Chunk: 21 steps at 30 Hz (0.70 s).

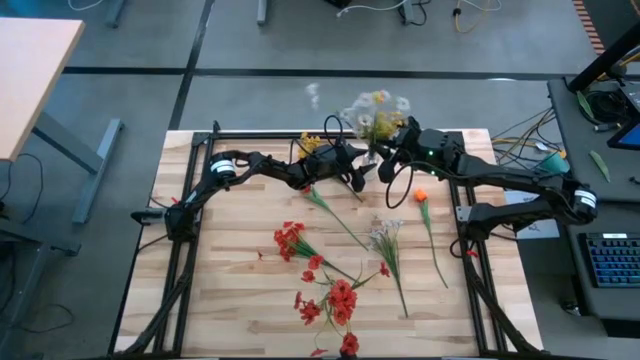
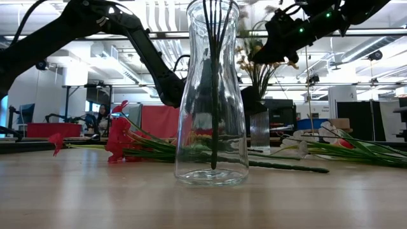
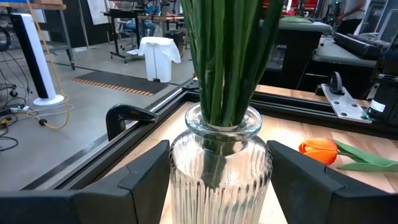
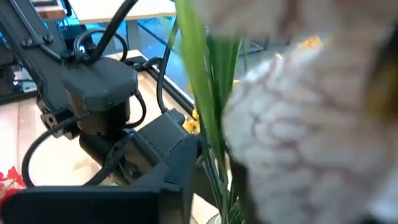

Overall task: Sort flowers into vase by color
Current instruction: Put the left white flowers into the top transparent vase

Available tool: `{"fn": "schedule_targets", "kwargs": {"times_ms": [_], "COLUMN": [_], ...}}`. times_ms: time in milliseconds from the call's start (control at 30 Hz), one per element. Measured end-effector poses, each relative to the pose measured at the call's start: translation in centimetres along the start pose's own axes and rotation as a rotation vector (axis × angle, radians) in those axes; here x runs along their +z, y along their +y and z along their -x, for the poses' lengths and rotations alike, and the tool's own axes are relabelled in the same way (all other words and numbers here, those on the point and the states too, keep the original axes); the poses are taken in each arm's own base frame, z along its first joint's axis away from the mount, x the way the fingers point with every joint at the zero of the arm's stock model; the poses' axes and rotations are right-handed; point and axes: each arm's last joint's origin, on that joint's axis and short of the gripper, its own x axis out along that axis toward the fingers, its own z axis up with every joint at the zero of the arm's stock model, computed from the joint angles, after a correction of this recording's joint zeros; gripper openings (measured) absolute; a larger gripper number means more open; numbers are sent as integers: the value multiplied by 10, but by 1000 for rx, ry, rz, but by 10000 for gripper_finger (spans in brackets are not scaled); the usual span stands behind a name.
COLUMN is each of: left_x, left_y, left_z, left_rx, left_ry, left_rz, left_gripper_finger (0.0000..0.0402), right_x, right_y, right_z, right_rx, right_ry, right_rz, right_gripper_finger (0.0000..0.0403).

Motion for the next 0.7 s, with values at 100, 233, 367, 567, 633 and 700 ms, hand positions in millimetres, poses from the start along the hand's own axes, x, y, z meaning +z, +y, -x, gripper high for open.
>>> {"fn": "schedule_targets", "kwargs": {"times_ms": [100, 233, 367, 567, 633, 700], "left_x": [0, 0, 0, 0, 0, 0], "left_y": [0, 0, 0, 0, 0, 0], "left_z": [0, 0, 0, 0, 0, 0], "left_rx": [0, 0, 0, 0, 0, 0], "left_ry": [0, 1, 1, 2, 2, 2], "left_rz": [0, 3, 3, 4, 4, 4], "left_gripper_finger": [229, 229, 229, 229, 229, 229], "right_x": [4, 7, 4, 4, 2, 1], "right_y": [-1, 0, 3, 4, 4, 4], "right_z": [5, 9, 6, -2, -5, -6], "right_rx": [-1, 16, 36, 35, 34, 33], "right_ry": [-22, -43, -28, -49, -41, -36], "right_rz": [-4, -5, 11, 36, 42, 54], "right_gripper_finger": [122, 135, 129, 113, 100, 77]}}
